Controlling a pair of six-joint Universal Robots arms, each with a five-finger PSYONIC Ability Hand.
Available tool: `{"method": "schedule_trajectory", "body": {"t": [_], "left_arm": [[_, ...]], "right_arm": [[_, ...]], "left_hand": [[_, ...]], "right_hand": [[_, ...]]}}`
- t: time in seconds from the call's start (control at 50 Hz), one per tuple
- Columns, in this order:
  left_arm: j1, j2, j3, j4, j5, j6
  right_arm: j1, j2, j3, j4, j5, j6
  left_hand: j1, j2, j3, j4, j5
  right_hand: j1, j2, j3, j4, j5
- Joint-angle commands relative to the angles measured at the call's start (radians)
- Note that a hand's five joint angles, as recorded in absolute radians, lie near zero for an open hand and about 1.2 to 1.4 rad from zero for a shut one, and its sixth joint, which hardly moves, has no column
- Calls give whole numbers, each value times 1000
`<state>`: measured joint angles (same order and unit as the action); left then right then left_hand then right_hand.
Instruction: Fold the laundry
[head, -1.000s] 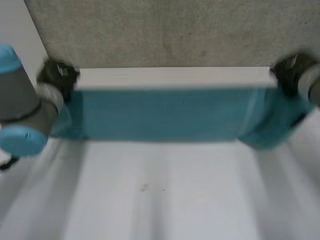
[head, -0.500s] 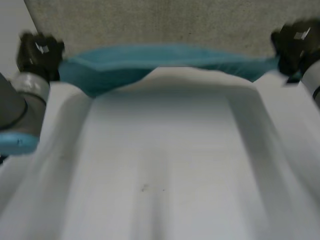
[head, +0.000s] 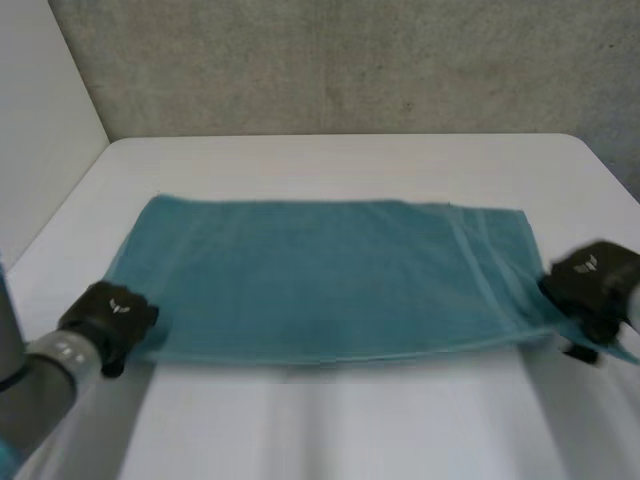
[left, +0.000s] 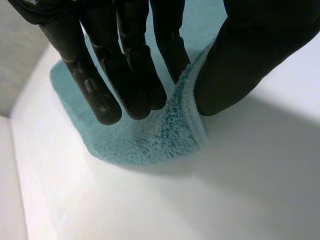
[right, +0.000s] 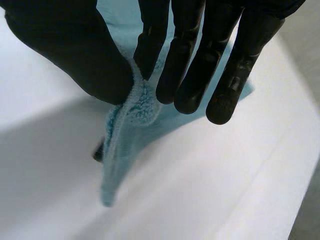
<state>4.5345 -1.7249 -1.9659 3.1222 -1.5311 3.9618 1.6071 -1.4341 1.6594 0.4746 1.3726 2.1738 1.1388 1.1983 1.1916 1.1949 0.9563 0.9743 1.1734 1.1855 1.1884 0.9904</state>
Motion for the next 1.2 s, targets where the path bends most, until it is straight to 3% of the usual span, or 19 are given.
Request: {"method": "schedule_trajectory", "body": {"t": [0.02,0.16,0.34,0.58,0.74,0.88,0.92,0.94,0.96,0.98,1.2], "left_arm": [[35,117,18,-137,9,91],[20,38,133,10,6,115],[-71,-316,398,252,-1,125],[-89,-668,745,415,-7,197],[-91,-697,782,492,-4,194],[-94,-694,771,533,2,192],[-106,-690,760,533,6,189],[-106,-690,760,533,6,189],[-110,-688,756,535,6,191],[-118,-687,743,536,8,195],[-129,-525,630,543,-7,175]], "right_arm": [[-93,-31,16,142,-12,-174],[-53,37,-64,-26,-10,-77],[129,294,-317,-246,62,89],[185,613,-541,-479,160,84],[197,689,-598,-531,233,83],[200,693,-590,-651,237,95],[203,692,-583,-672,240,100],[205,692,-576,-677,240,101],[208,687,-563,-683,238,113],[211,681,-555,-683,238,121],[200,387,-439,-673,197,352]], "left_hand": [[257,198,205,201,265],[257,198,205,201,265],[257,198,205,201,265],[257,198,205,201,265],[257,198,205,201,265],[257,198,205,201,265],[-327,-386,-380,-383,-319],[-329,-389,-382,-385,-321],[-585,-645,-638,-641,-577],[-928,-987,-980,-984,-920],[-964,-1024,-1017,-1020,-956]], "right_hand": [[422,223,211,208,231],[422,223,211,208,231],[422,223,211,208,231],[422,223,211,208,231],[422,223,211,208,231],[422,223,211,208,231],[327,128,116,113,136],[27,-172,-184,-187,-164],[-619,-818,-830,-833,-809],[-800,-999,-1011,-1014,-990],[-800,-999,-1011,-1014,-990]]}}
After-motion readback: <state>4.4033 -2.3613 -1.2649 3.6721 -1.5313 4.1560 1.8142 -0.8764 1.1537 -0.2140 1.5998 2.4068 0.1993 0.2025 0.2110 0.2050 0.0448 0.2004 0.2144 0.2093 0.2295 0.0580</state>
